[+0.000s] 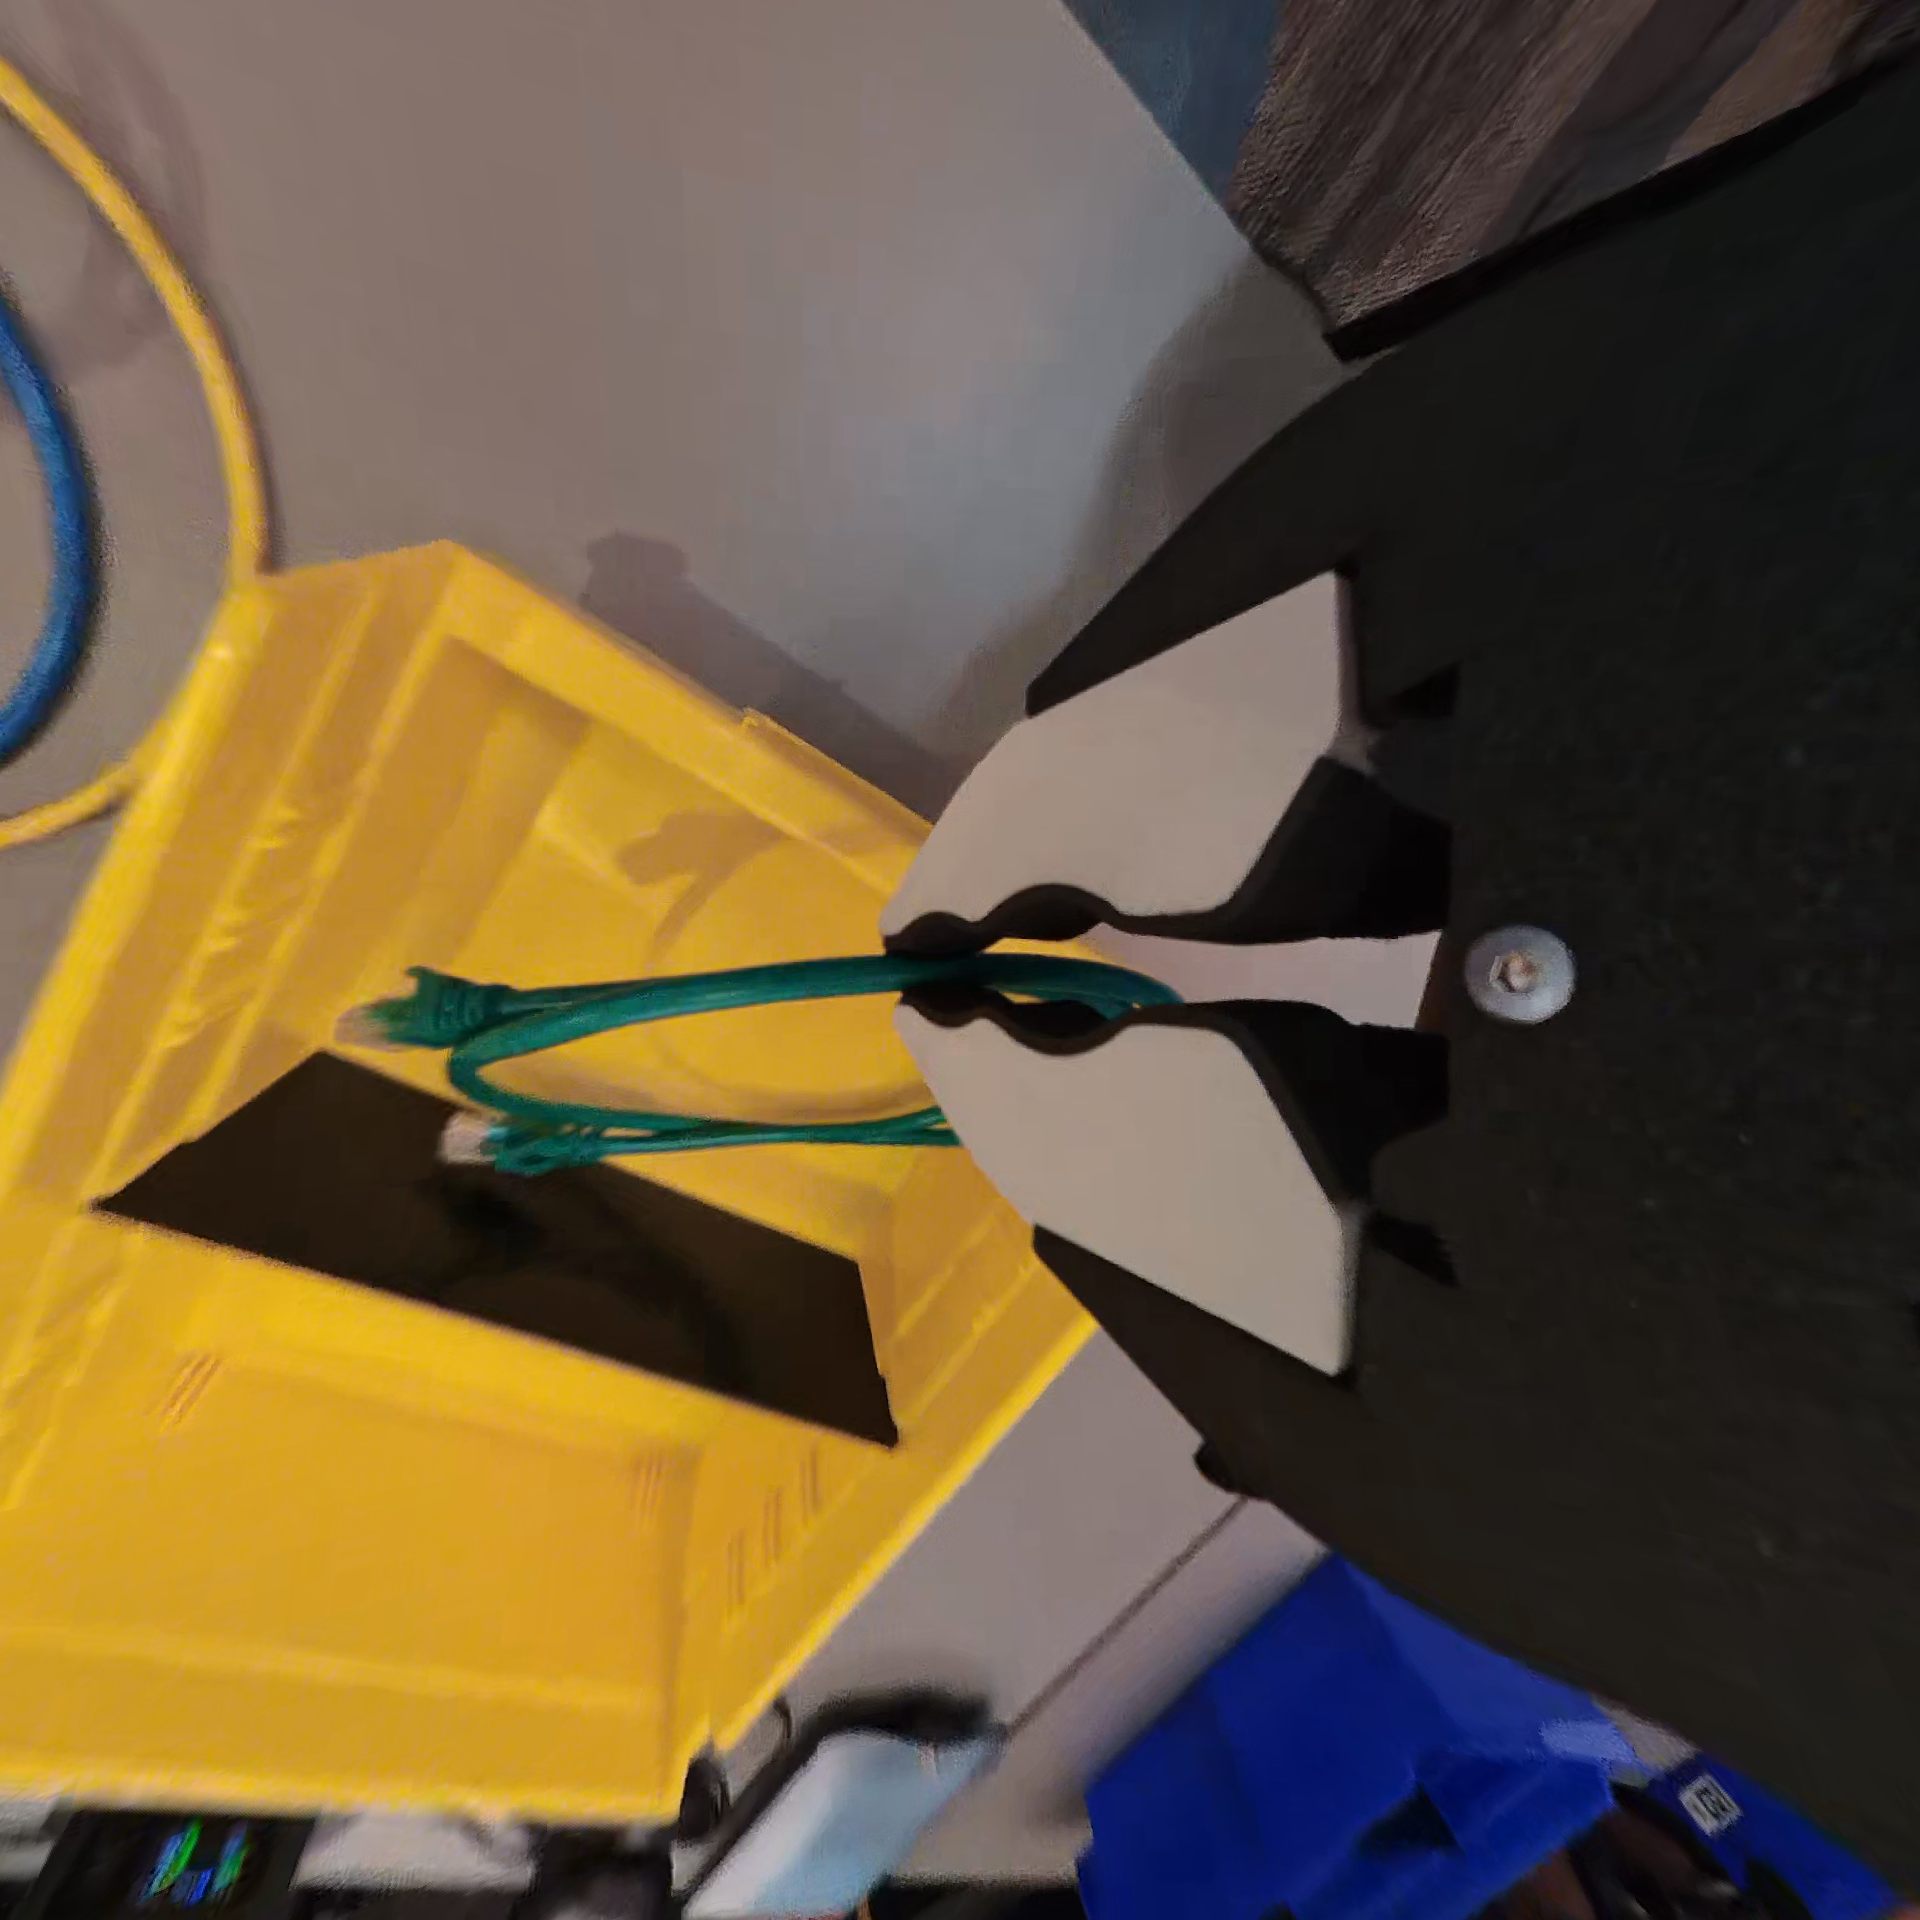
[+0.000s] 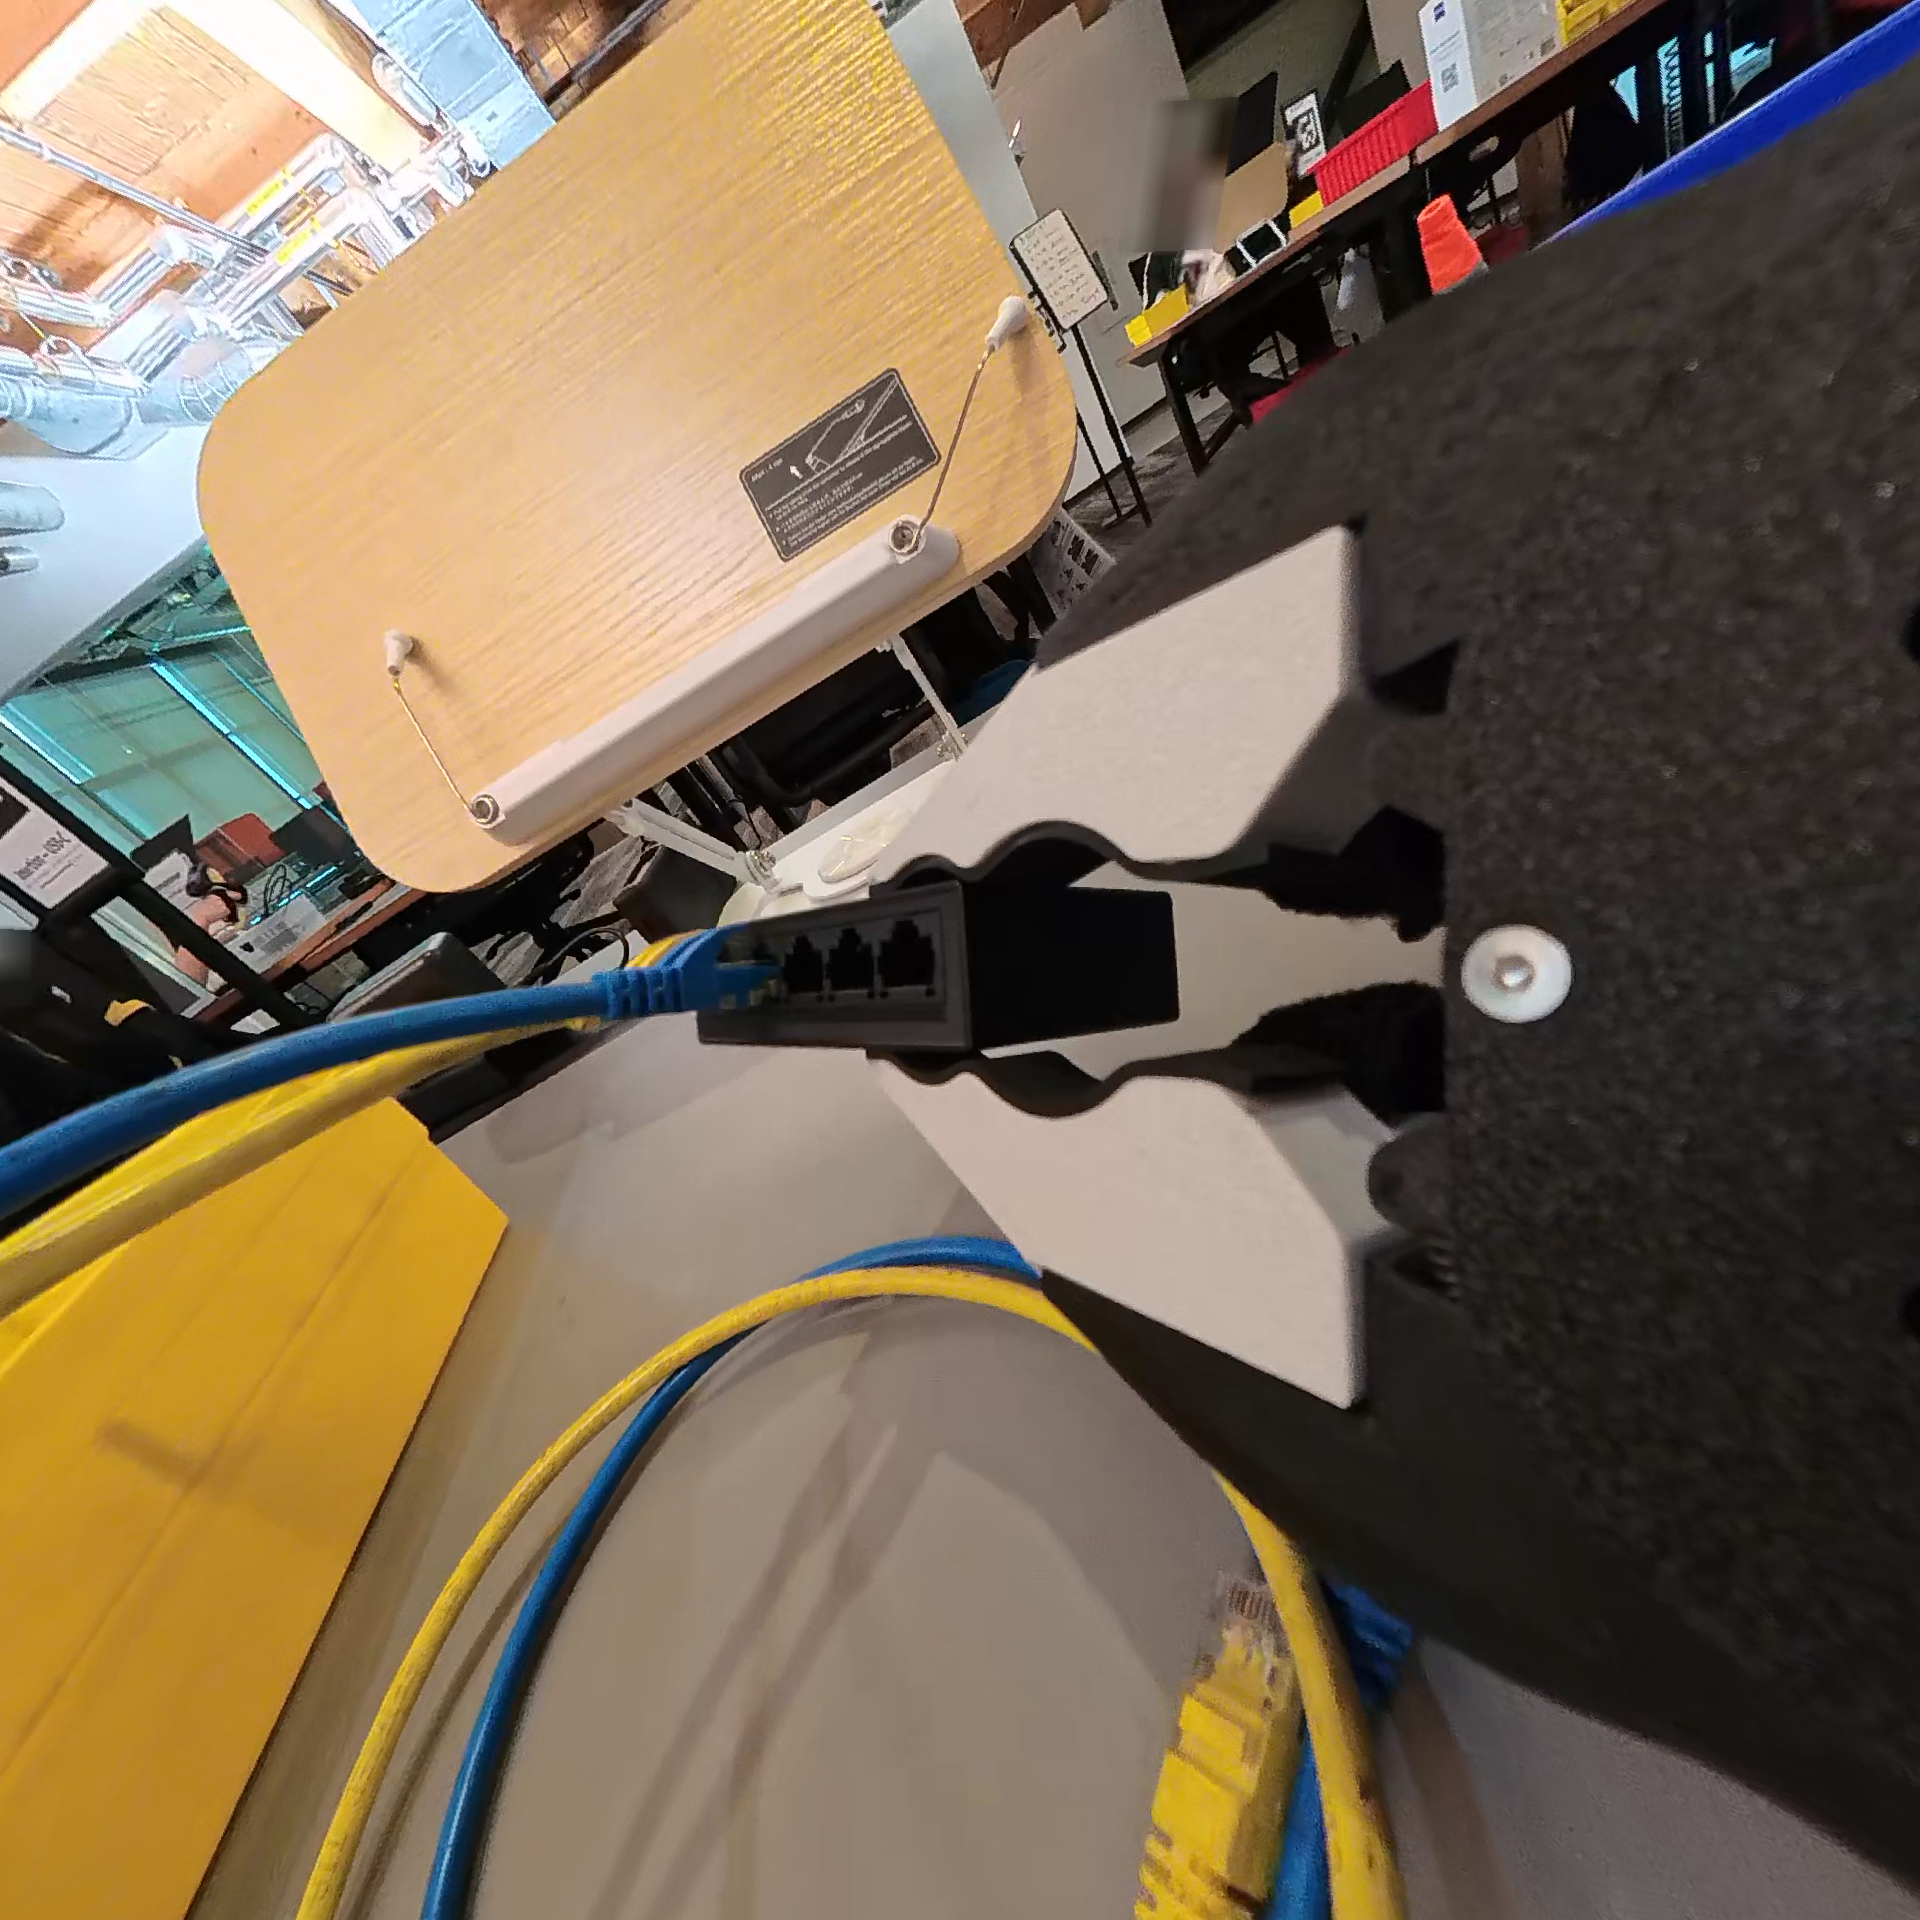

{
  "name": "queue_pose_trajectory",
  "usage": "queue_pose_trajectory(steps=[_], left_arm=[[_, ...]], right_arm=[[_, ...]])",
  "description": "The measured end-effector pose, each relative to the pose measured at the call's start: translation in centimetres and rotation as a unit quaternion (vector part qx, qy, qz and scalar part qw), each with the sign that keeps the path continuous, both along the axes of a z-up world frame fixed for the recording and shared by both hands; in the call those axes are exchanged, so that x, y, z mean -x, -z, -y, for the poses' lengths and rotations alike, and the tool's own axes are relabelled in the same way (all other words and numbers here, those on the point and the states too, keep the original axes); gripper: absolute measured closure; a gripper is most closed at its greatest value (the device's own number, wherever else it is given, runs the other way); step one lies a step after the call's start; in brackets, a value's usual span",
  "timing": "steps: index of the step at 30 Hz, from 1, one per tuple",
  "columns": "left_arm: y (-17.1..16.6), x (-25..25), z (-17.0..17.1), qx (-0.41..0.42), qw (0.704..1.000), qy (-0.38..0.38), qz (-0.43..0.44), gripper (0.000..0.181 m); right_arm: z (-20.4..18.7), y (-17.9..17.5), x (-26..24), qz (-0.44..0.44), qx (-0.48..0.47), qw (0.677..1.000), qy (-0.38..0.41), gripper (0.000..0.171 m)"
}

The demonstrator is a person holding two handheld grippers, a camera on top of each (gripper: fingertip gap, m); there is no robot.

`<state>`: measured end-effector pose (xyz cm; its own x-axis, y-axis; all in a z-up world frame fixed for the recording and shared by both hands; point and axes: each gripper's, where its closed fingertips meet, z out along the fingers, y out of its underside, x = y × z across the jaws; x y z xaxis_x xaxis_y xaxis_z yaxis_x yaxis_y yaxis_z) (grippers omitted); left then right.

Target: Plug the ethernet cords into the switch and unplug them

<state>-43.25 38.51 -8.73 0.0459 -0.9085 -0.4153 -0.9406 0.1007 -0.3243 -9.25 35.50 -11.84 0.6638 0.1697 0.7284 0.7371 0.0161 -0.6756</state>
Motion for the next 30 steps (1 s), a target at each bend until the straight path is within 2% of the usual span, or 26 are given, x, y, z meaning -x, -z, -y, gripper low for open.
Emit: queue_pose_trajectory(steps=[1,5,7,9,12,16,19,22,24,27,30], left_arm=[[-1.2,-0.1,0.4,-0.025,1.000,-0.004,0.010,0.176],[-7.2,-0.3,3.7,-0.150,0.987,-0.030,0.058,0.176],[-9.0,-1.0,7.3,-0.178,0.980,-0.029,0.084,0.176],[-9.1,-2.1,11.5,-0.183,0.978,-0.012,0.104,0.176],[-5.3,-4.3,17.8,-0.120,0.985,0.003,0.127,0.176],[4.1,-6.9,22.9,-0.043,0.995,-0.025,0.089,0.175],[8.0,-9.5,24.3,-0.012,0.992,-0.068,0.107,0.176],[9.2,-12.4,25.0,0.024,0.986,-0.088,0.137,0.175],[9.3,-14.3,25.6,0.076,0.976,-0.104,0.177,0.172],[8.0,-16.2,26.1,0.158,0.950,-0.104,0.248,0.147],[5.2,-15.4,24.3,0.155,0.936,-0.088,0.305,0.140]], right_arm=[[0.0,0.0,-0.1,-0.001,0.000,1.000,0.001,0.144],[0.1,-0.2,-0.2,-0.003,-0.002,1.000,0.004,0.144],[0.1,-0.2,-0.2,-0.006,-0.002,1.000,0.004,0.144],[0.1,-0.2,-0.2,-0.010,-0.002,1.000,0.004,0.144],[0.1,-0.1,-0.5,-0.020,0.002,1.000,0.007,0.144],[0.0,0.1,-0.8,-0.035,0.011,0.999,0.009,0.144],[0.0,0.3,-0.7,-0.031,0.013,0.999,0.008,0.144],[0.0,0.5,-0.6,-0.025,0.014,1.000,0.009,0.144],[0.0,0.5,-0.7,-0.026,0.015,1.000,0.008,0.143],[-0.1,0.5,-0.7,-0.029,0.016,0.999,0.007,0.143],[-0.1,0.5,-0.5,-0.029,0.017,0.999,0.004,0.145]])
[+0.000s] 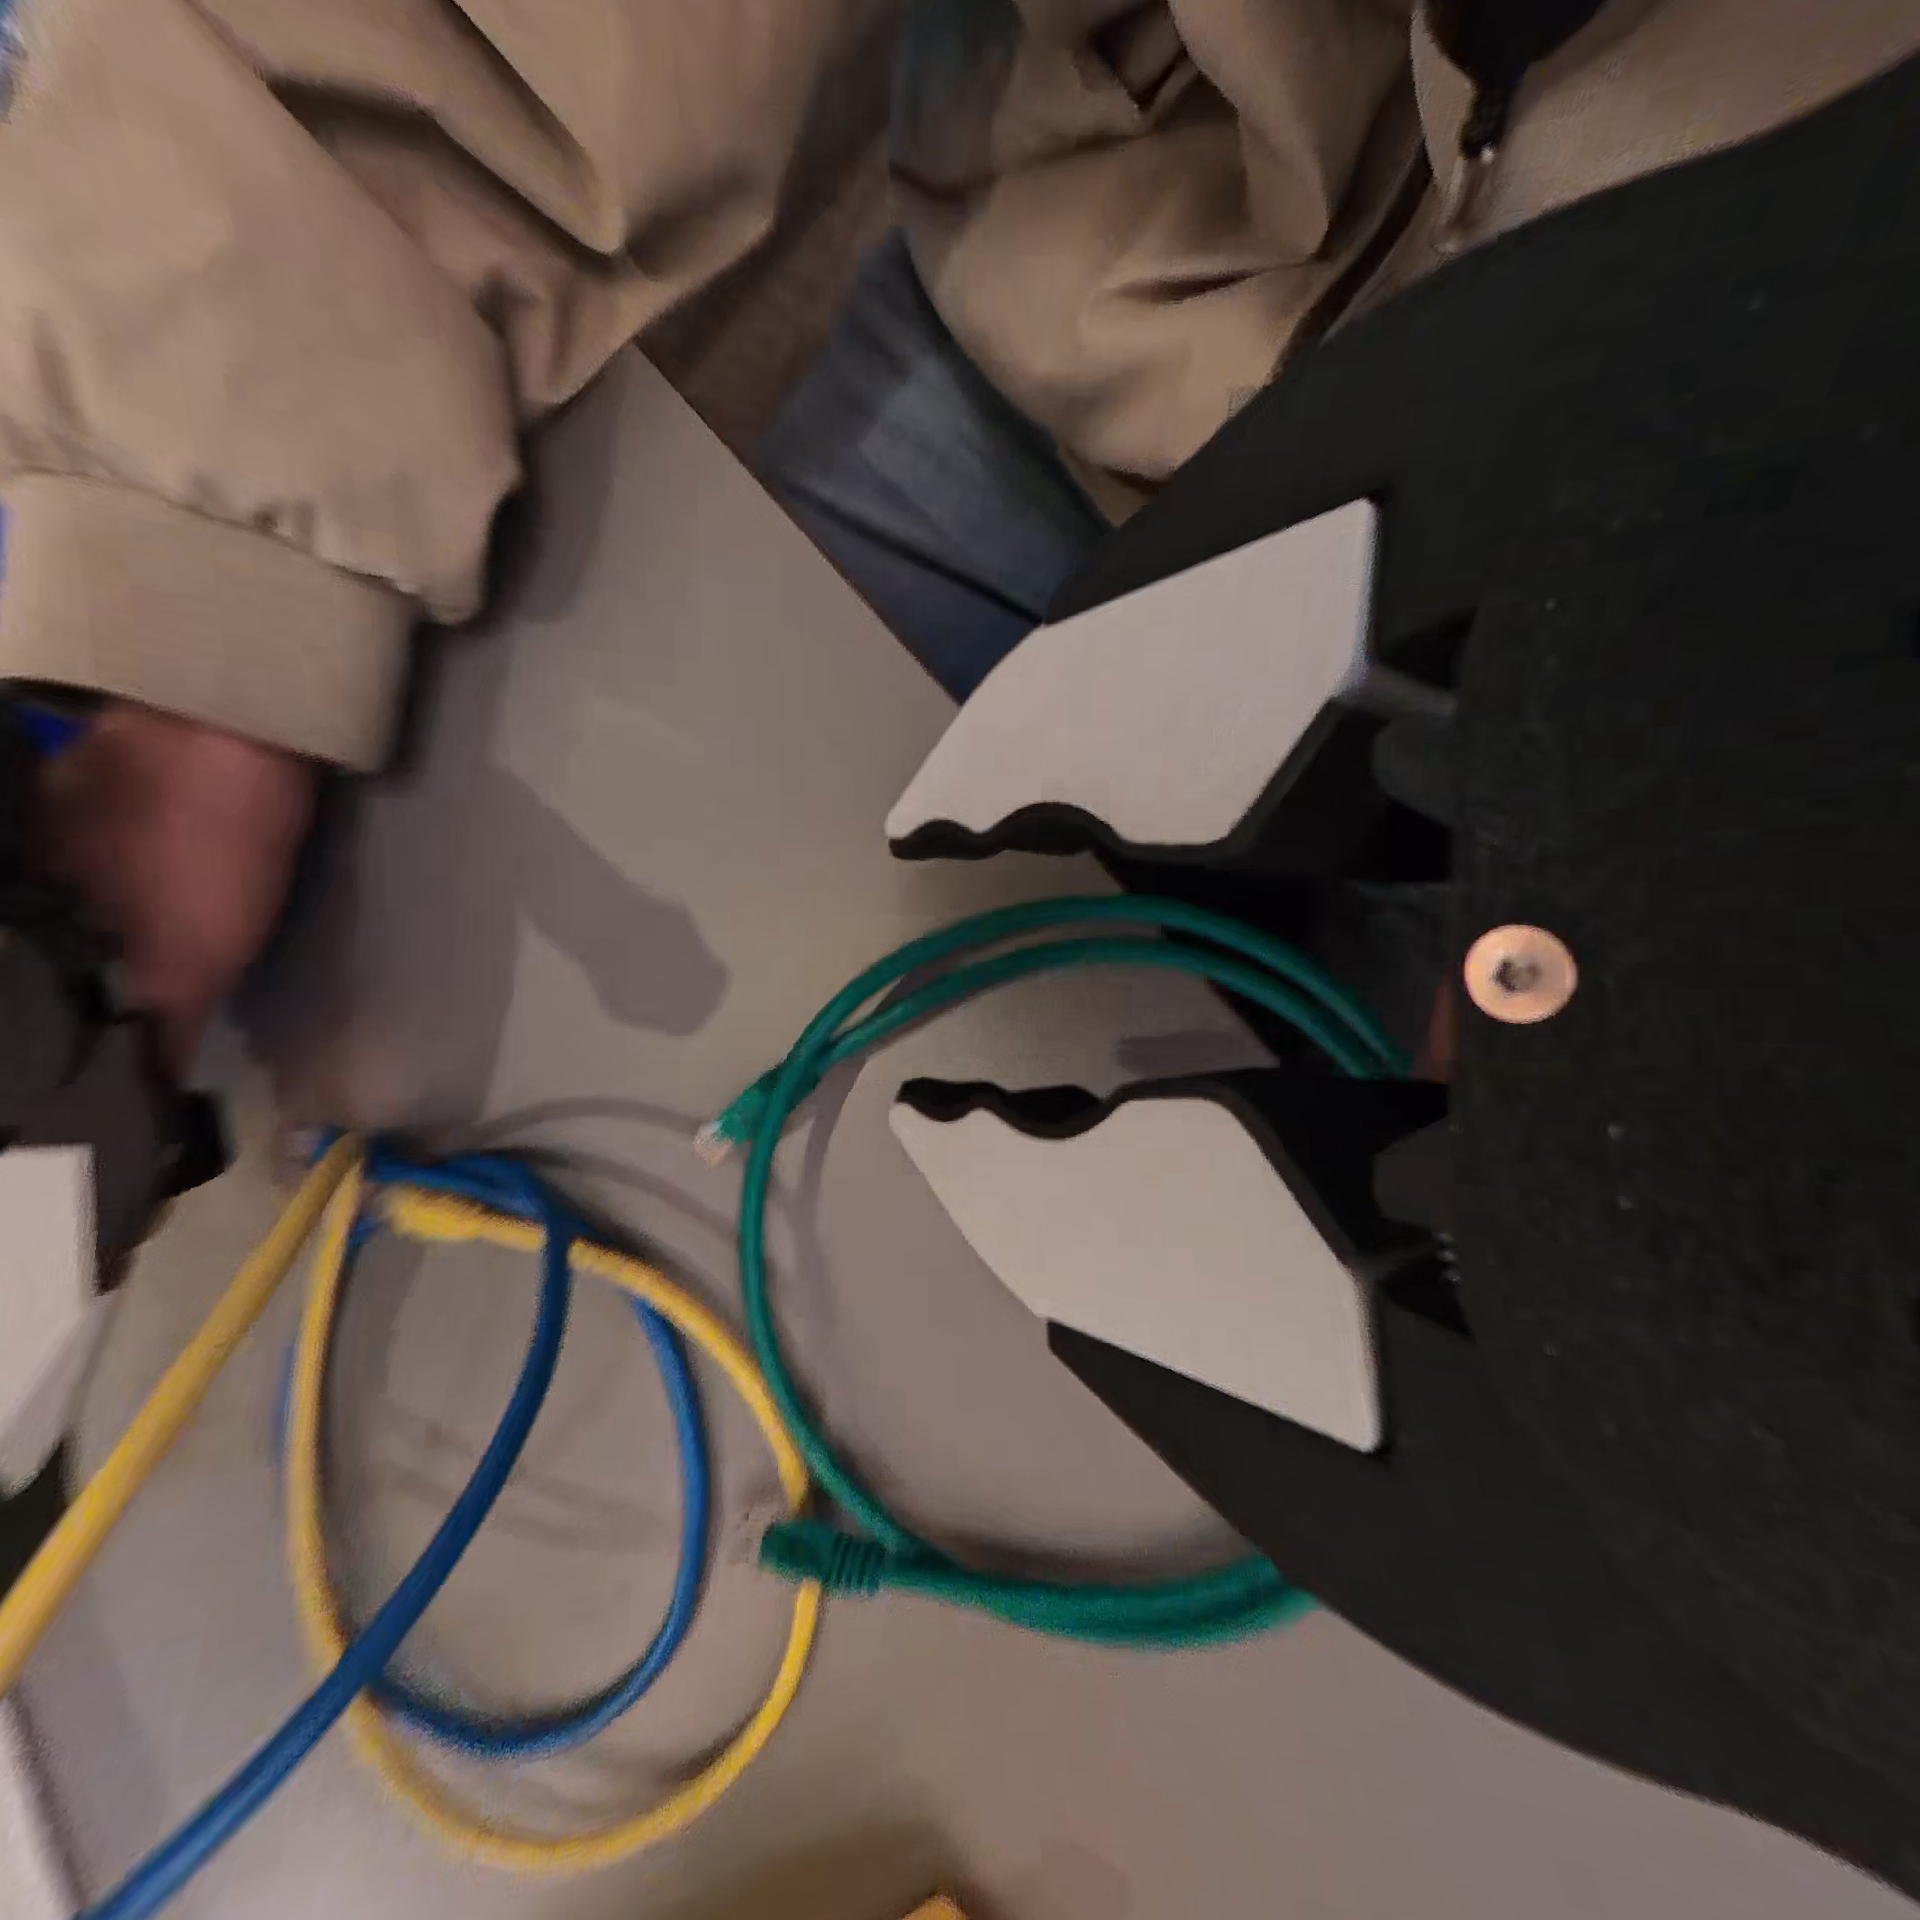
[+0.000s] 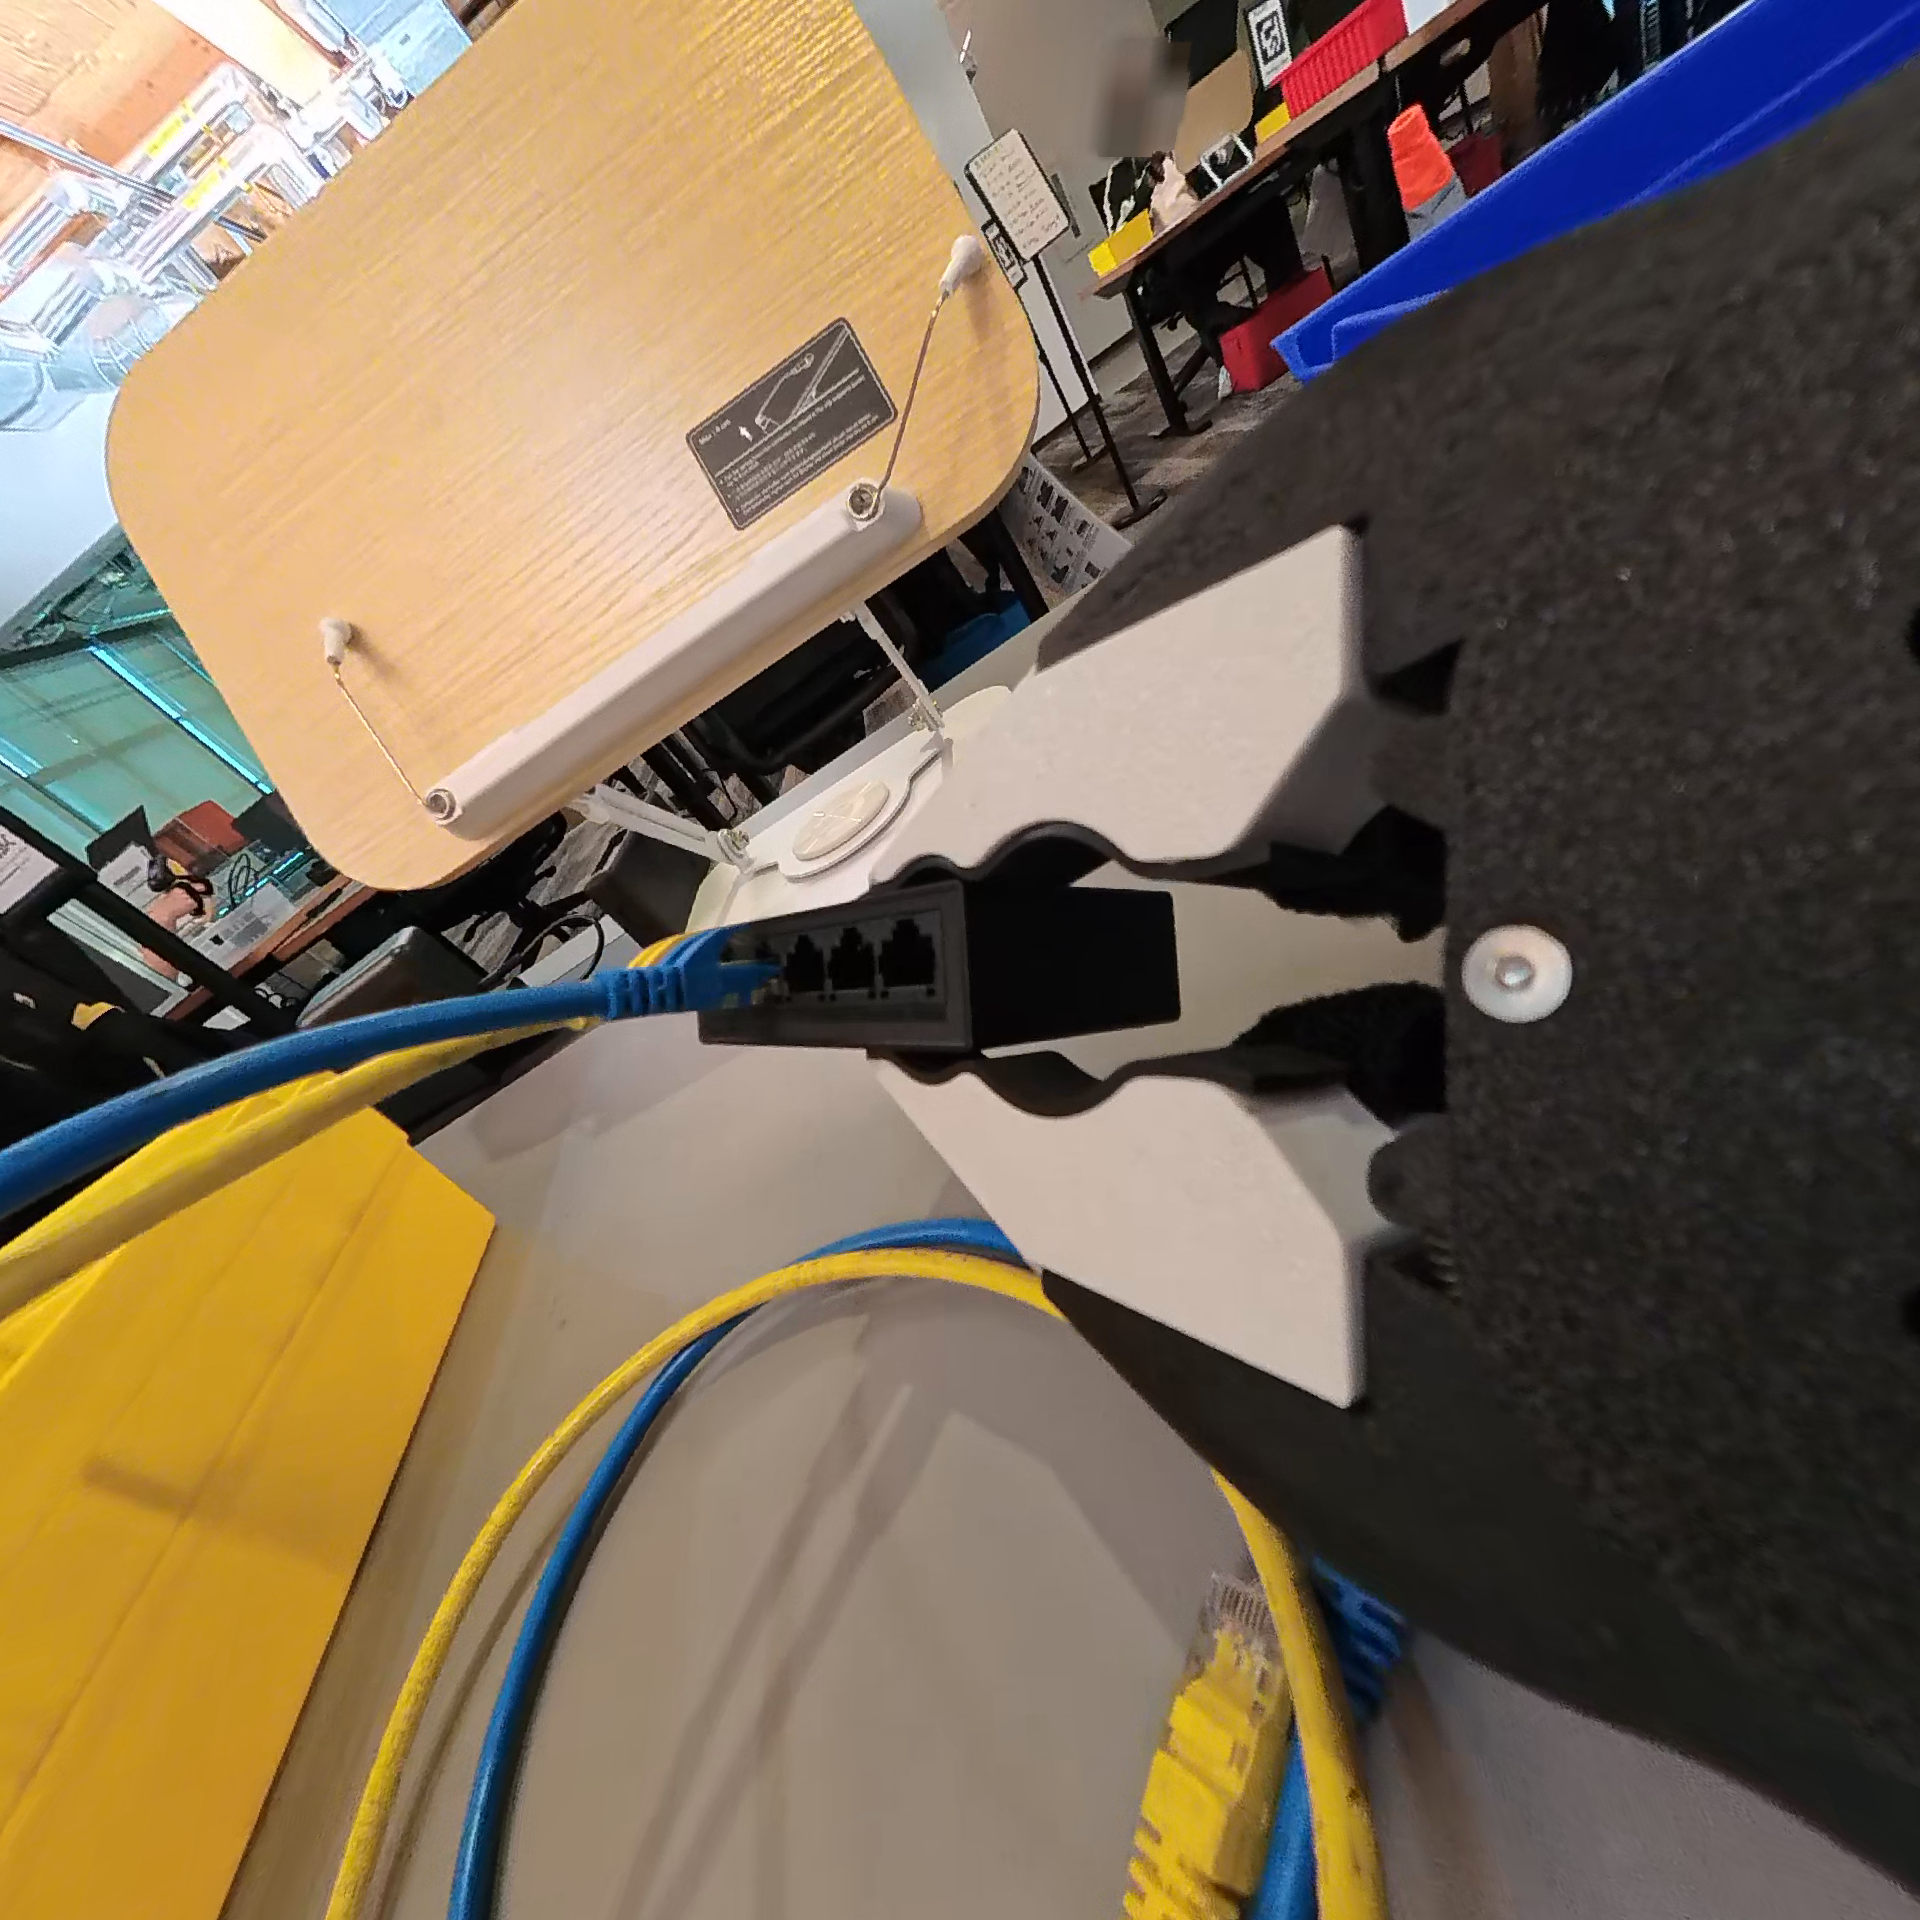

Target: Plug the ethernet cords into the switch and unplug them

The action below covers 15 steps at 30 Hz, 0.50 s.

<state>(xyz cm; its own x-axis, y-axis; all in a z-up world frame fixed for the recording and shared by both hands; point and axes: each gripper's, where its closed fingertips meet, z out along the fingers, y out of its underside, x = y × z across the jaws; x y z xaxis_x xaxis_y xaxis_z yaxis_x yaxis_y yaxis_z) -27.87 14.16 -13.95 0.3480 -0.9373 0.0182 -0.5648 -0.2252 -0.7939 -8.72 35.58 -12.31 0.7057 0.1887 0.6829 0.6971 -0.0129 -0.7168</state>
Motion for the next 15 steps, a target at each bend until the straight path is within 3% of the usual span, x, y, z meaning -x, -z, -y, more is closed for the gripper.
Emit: queue_pose_trajectory(steps=[3,7,15], left_arm=[[-1.3,3.0,-4.9,-0.092,0.995,-0.022,-0.035,0.143],[1.5,6.0,-10.9,-0.183,0.971,-0.013,-0.151,0.147],[5.6,5.6,-12.0,-0.171,0.963,0.049,-0.202,0.161]], right_arm=[[0.0,0.0,0.3,0.004,-0.001,1.000,-0.005,0.145],[0.0,0.1,0.5,0.008,0.000,1.000,-0.008,0.144],[0.0,0.1,0.1,0.004,0.001,1.000,-0.003,0.144]])
